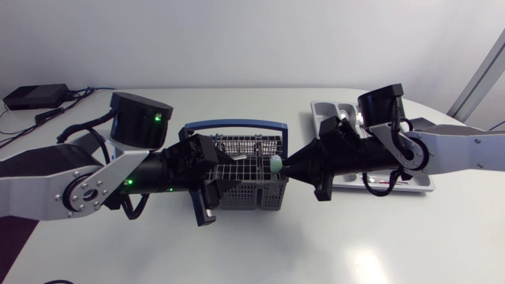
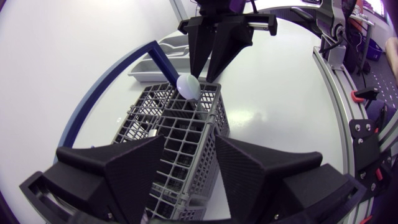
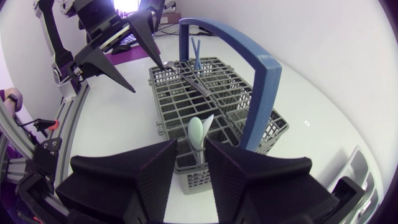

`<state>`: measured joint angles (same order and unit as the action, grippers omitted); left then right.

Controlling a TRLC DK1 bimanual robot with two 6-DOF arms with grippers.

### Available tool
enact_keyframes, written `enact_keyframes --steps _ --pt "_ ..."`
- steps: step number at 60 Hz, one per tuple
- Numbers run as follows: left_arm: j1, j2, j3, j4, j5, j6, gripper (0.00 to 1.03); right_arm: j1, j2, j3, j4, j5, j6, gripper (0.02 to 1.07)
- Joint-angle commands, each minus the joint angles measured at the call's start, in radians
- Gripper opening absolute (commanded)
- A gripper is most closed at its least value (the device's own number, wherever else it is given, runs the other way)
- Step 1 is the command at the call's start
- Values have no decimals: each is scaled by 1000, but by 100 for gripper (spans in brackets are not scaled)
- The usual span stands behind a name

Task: Unload the cutlery basket into the drawer organizer.

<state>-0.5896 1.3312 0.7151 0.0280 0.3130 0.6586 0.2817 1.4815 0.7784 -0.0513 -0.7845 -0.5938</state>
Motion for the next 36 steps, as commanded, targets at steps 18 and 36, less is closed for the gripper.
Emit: enact_keyframes --steps 18,36 --pt "16 28 -9 10 23 22 66 31 37 33 8 2 34 33" --pt "16 28 -9 9 24 21 66 30 51 33 8 8 26 27"
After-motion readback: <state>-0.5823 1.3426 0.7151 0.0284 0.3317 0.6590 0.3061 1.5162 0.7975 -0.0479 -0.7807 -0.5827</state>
